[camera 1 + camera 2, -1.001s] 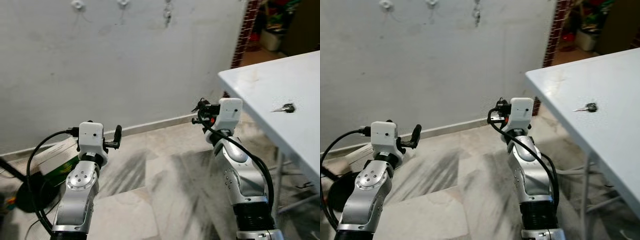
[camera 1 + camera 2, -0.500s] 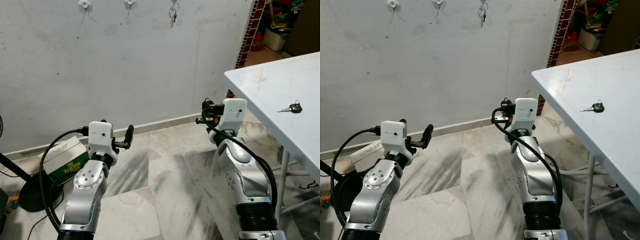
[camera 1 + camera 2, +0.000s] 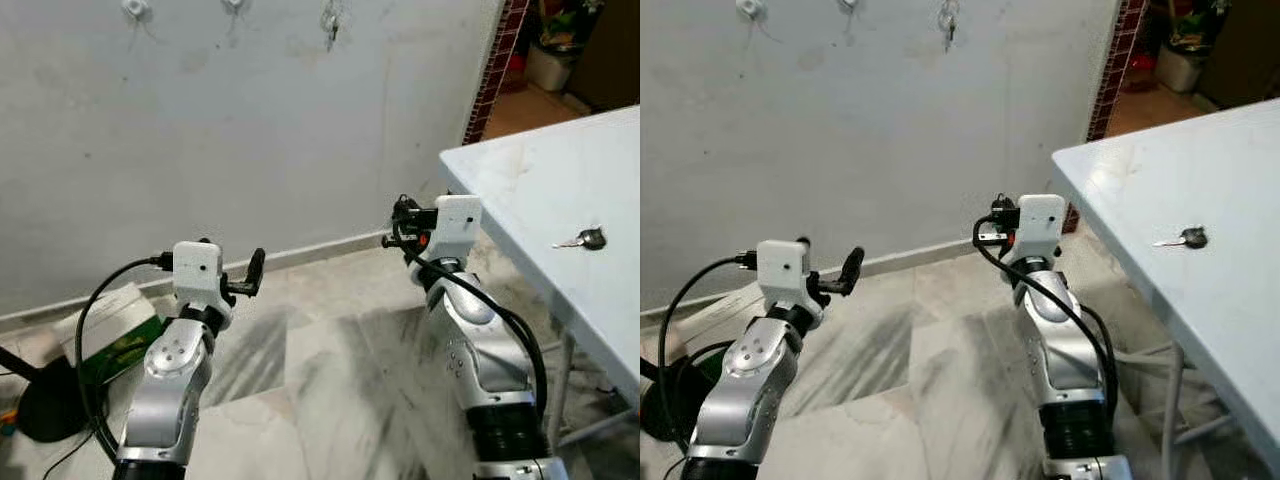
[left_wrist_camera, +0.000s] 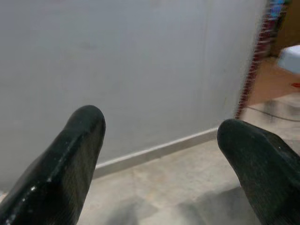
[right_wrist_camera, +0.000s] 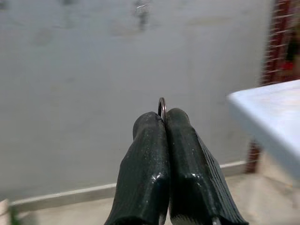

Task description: Hang keys on a hook

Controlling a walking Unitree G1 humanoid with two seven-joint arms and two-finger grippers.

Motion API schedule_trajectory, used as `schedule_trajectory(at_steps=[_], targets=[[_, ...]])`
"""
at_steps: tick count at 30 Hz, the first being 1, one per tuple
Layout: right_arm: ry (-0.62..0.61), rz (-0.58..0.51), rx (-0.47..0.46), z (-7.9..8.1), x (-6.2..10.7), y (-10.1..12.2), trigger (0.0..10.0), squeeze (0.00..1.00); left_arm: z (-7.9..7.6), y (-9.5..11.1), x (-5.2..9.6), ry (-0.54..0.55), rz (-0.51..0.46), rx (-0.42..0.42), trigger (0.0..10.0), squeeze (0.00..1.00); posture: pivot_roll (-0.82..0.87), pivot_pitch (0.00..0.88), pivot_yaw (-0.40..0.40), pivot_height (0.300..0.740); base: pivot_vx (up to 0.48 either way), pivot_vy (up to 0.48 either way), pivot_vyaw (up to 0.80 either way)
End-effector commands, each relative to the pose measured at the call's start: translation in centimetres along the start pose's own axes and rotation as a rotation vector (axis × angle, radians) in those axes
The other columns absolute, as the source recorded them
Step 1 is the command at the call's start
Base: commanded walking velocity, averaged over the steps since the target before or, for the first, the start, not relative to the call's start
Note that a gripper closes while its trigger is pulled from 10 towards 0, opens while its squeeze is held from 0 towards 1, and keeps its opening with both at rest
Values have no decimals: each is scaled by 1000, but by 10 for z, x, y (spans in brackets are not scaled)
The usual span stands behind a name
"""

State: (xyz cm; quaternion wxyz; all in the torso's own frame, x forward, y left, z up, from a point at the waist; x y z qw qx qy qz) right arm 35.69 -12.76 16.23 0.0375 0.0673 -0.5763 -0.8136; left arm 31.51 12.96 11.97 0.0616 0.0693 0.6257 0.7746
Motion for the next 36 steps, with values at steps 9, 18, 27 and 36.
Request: schedule_trajectory(at_steps=[9,18,27,36], targets=[[35,-13,0,12,-4,2,10000,0,11,0,1,24,4,-10,10000,0,32,30,73,740,342,171,0],[30,-11,-1,10,-3,0,10000,0,12,-1,0,21,8,-12,10000,0,29,32,75,740,287,385,0],[29,-5,3,10,-3,-3,10000,0,10,-1,0,17,8,-13,10000,0,31,30,76,740,287,386,0],[30,-7,2,10,-3,-3,10000,0,9,-2,-1,14,13,-15,10000,0,30,32,75,740,289,300,371]])
Point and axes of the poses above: a point about 5 cm out from each wrist's last joint towards the gripper, its own x axis pointing back from the gripper into the wrist, its own y axis along the axis of the wrist's last joint, z = x × y, the point moved 3 cm from there along -x, pointing out of the wrist towards the gripper, and after that the axes turned 14 degrees about -x, right-handed, at the moved point
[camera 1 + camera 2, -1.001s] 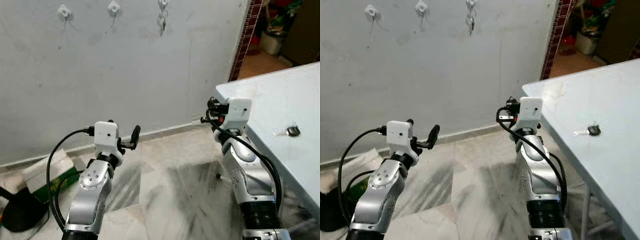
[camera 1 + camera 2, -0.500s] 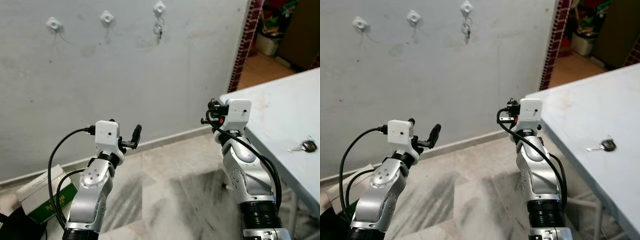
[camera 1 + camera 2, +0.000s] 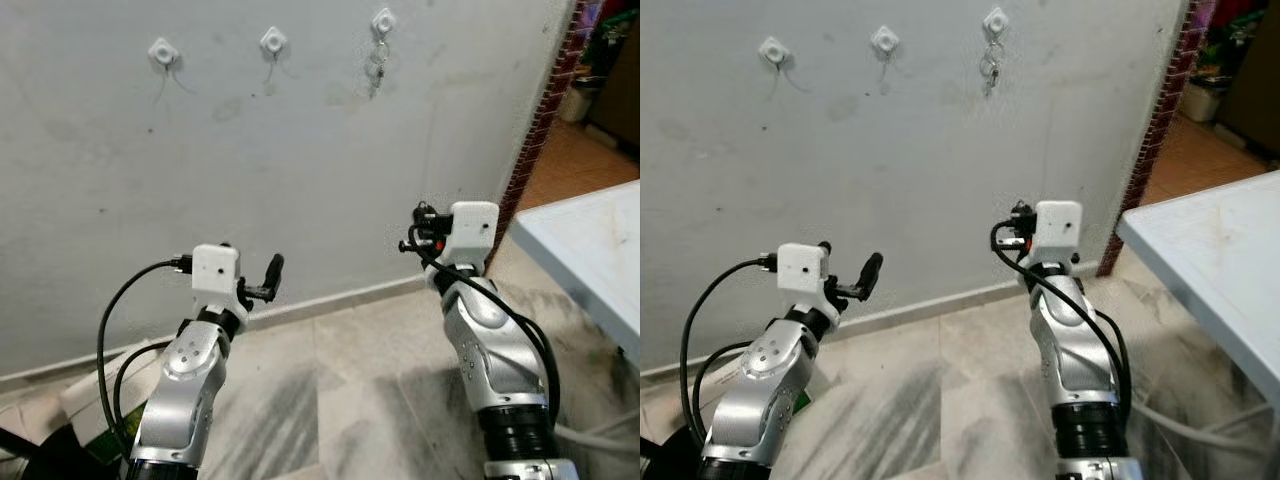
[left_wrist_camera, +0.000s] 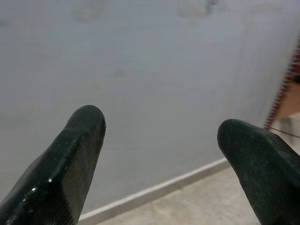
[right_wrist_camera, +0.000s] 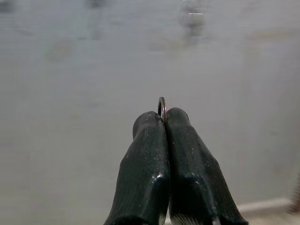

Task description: Hang keys on a hook

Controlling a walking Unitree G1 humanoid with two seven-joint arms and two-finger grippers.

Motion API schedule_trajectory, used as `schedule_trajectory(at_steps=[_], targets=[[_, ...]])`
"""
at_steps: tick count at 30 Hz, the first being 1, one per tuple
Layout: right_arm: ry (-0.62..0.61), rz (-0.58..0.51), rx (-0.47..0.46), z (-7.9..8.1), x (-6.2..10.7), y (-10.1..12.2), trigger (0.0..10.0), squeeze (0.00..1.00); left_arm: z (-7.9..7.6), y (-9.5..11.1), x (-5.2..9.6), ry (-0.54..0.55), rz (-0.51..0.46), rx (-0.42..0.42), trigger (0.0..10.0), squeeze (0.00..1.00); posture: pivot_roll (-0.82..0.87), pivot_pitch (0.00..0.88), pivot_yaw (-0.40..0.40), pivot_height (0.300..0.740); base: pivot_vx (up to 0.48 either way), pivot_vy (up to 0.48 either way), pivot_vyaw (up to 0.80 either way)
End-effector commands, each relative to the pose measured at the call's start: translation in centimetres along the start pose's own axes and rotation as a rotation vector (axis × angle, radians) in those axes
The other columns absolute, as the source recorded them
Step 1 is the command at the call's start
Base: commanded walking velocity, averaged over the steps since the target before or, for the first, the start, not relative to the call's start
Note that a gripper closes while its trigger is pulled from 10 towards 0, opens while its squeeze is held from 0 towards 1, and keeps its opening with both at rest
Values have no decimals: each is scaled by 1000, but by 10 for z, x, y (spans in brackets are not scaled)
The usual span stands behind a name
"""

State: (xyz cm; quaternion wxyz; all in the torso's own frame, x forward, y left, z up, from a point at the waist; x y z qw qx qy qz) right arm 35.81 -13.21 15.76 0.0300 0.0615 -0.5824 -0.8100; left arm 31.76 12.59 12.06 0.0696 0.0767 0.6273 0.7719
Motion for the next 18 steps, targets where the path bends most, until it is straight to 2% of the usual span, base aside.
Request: schedule_trajectory(at_steps=[1,12,18], targets=[[46,-3,-15,16,-3,0,10000,0,12,-3,2,34,17,-26,10000,0,30,32,75,740,0,0,0],[49,-4,-15,16,-3,0,10000,0,9,-1,1,28,4,-32,10000,0,30,33,74,740,0,0,0],[51,-3,-13,17,-4,0,10000,0,9,-1,1,27,3,-26,10000,0,28,34,72,740,164,-369,0]])
Point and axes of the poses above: a point about 5 cm out from each wrist's last joint towards the gripper, its own x axis pointing back from the gripper into the wrist, its own y axis along the axis of the wrist's last joint, z = x × y, the point moved 3 cm from there along -x, pointing out of the wrist towards the gripper, and after that the axes turned 14 degrees about -x, right-handed, at the moved point
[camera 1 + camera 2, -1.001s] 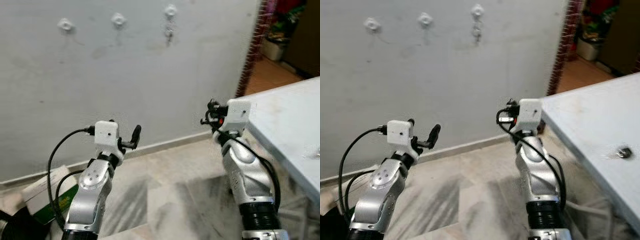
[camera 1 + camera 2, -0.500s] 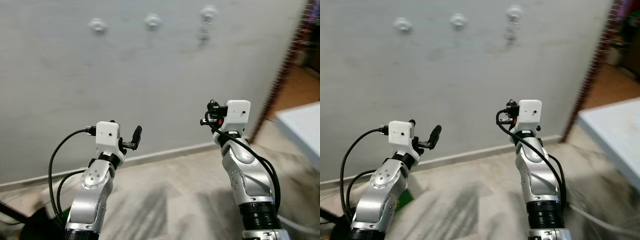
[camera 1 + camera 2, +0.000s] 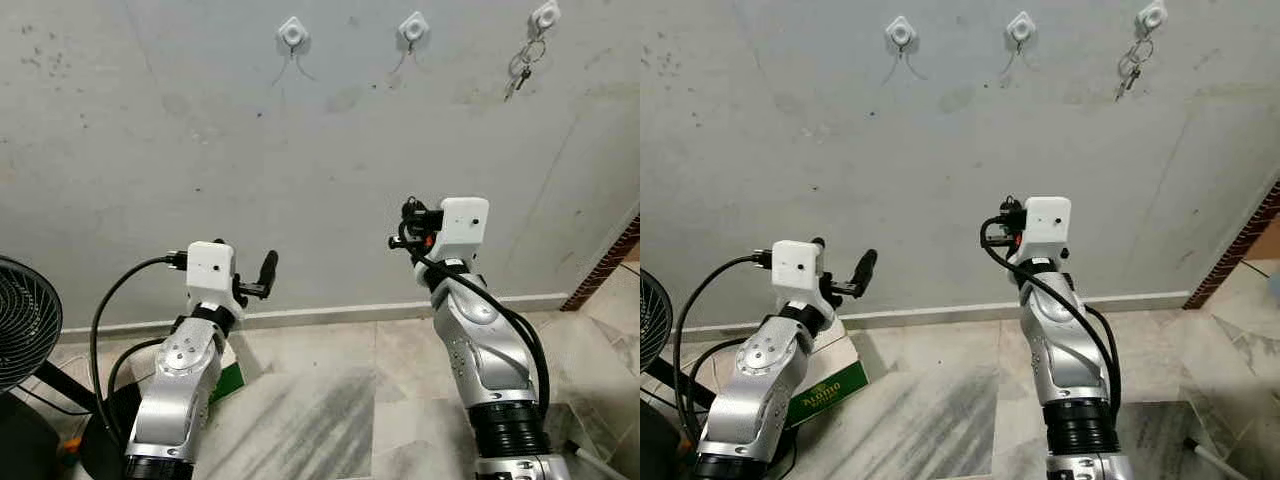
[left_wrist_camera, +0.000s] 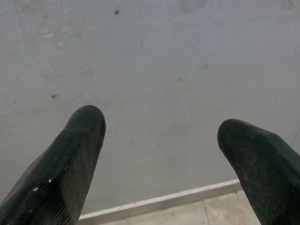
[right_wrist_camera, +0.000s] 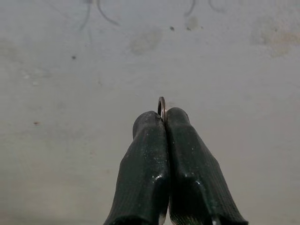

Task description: Hang keys on a hook

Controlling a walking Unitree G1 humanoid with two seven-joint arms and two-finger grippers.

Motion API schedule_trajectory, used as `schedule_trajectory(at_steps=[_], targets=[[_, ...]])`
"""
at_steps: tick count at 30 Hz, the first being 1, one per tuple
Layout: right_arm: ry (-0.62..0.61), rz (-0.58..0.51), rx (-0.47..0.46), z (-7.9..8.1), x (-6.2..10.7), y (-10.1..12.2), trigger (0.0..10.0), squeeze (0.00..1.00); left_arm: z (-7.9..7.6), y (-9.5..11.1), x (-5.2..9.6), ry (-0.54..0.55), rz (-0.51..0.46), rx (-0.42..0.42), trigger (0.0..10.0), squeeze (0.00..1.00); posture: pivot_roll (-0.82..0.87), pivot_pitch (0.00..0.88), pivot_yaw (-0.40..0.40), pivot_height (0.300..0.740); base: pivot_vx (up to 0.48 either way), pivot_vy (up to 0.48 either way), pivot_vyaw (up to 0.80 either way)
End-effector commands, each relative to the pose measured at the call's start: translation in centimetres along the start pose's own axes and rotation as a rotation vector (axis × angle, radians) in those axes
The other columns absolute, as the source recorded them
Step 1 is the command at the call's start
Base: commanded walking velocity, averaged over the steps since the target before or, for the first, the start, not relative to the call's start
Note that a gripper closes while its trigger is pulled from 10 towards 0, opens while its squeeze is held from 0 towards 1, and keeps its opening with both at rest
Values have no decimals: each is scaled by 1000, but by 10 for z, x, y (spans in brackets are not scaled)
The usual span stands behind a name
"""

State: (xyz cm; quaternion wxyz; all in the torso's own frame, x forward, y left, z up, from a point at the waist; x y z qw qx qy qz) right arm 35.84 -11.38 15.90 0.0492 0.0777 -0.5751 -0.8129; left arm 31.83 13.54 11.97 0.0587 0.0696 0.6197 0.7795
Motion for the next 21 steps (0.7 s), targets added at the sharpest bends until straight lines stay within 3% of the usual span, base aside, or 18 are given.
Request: schedule_trajectory(at_steps=[1,13,21], targets=[[3,-14,4,0,-1,5,10000,0,0,3,0,4,-10,-4,10000,0,28,34,72,740,244,-409,0],[0,-11,13,0,-2,5,10000,0,1,1,0,9,-6,3,10000,0,26,33,71,740,215,-361,0],[9,-7,12,1,-1,4,10000,0,6,3,2,31,-18,19,10000,0,29,30,72,740,0,0,0]])
Point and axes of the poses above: a point about 5 cm out from each wrist's last joint towards the gripper, its own x axis pointing back from the gripper into the wrist, its own y axis along the axis of the wrist's last joint, z = x × y, the point moved 3 cm from there along -x, pointing out of the wrist towards the gripper, and after that the axes turned 14 degrees about -x, right-handed, at the moved point
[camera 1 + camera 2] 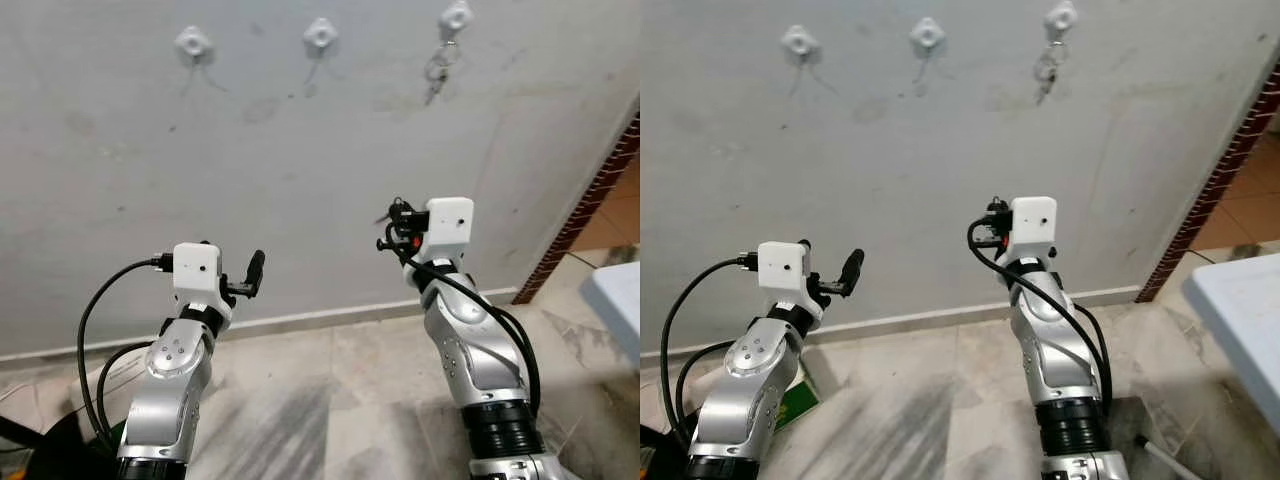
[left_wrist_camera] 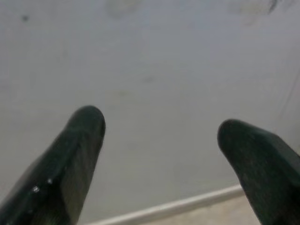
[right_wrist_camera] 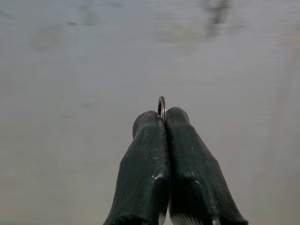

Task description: Hang keys on a hook

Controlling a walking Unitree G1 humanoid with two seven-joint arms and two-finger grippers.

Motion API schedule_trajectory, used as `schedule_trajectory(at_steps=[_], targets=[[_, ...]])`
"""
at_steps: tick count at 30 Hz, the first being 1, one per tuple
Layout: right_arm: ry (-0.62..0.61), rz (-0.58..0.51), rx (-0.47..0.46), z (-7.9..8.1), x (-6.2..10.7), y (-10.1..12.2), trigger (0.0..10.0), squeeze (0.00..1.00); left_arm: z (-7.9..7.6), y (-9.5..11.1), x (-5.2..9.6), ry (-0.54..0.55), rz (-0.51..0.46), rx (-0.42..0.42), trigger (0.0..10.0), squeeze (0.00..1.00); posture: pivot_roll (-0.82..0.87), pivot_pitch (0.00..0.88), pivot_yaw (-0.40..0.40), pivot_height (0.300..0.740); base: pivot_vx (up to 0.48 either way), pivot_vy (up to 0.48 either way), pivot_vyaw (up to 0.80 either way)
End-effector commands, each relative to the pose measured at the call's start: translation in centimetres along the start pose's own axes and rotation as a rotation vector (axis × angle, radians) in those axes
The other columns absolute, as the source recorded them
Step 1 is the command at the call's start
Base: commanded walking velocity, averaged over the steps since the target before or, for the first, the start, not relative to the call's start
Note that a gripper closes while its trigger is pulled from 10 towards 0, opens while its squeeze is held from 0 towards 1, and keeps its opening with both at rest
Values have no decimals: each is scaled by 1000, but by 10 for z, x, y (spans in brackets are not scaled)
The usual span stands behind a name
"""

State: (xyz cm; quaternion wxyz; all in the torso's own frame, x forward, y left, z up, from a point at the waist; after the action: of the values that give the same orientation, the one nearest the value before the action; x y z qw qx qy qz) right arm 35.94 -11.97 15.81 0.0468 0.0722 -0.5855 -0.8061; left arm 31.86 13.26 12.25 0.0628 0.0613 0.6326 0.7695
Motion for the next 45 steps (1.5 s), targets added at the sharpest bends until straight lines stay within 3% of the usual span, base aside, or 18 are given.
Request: schedule_trajectory(at_steps=[1,8,23,33,36,38,42,45], targets=[[28,-12,-12,9,-1,3,10000,0,10,-2,3,28,7,-13,10000,0,30,29,71,740,0,0,0],[51,-11,-10,14,-2,2,10000,0,17,-2,3,53,11,0,10000,0,32,24,70,740,0,0,0],[69,-8,-2,17,-2,2,10000,0,15,-4,3,52,12,14,10000,0,31,22,67,740,0,0,0],[63,-11,11,14,2,5,10000,0,11,-3,3,42,14,59,10000,0,-7,30,80,740,279,364,0],[46,-11,28,6,4,3,10000,0,6,-9,0,29,30,60,10000,0,-24,30,95,740,277,394,0],[-8,-18,25,-7,10,4,10000,0,2,-1,-11,16,-6,72,10000,0,-47,0,97,740,274,394,0],[-19,-13,35,-14,11,3,10000,0,2,8,-22,19,-30,76,10000,0,-38,0,88,740,138,197,0],[-18,-19,40,-15,7,7,10000,0,6,9,-22,10,-37,51,10000,0,-34,0,85,740,0,0,0]])
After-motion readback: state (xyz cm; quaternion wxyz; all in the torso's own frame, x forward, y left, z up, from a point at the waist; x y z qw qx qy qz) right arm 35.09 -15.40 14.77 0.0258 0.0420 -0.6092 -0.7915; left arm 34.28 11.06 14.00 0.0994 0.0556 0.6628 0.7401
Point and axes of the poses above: a point about 5 cm out from each wrist's last joint towards the gripper, its own x axis pointing back from the gripper into the wrist, its own y axis along the axis of the wrist's last joint, z = x × y, the point moved 3 cm from there along -x, pointing out of the wrist towards the gripper, and after that the axes turned 14 degrees about -x, right-handed, at the moved point
